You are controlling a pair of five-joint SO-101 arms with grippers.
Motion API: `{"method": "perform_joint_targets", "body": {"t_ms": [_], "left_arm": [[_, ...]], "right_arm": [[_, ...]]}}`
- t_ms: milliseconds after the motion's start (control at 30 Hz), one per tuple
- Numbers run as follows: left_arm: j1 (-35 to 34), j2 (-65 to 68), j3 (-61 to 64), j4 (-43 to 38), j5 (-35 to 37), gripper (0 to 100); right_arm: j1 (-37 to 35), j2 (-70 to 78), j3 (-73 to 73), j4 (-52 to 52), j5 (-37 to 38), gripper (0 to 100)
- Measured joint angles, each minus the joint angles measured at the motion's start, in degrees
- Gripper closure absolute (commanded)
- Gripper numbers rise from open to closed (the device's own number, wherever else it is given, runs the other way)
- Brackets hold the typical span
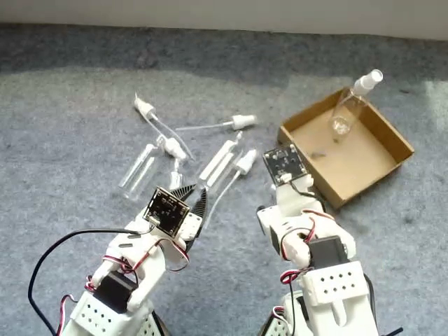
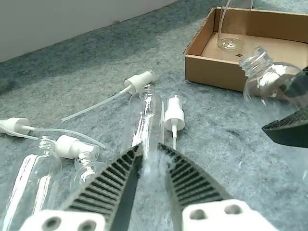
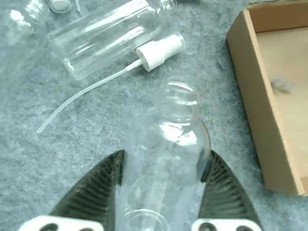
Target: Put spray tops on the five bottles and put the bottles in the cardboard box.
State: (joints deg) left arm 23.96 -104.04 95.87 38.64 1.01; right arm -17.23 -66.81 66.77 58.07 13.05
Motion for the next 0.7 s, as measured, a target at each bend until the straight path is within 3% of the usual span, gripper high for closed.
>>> {"method": "perform_joint_targets", "body": {"t_ms": [500,700], "left_arm": [[0.0,0.0,0.0,-0.62,-0.35,99],[0.0,0.0,0.0,-0.62,-5.98,99]], "right_arm": [[0.09,-12.57,13.89,-8.88,-5.1,91.1],[0.79,-17.58,16.35,-8.88,-5.1,91.1]]}}
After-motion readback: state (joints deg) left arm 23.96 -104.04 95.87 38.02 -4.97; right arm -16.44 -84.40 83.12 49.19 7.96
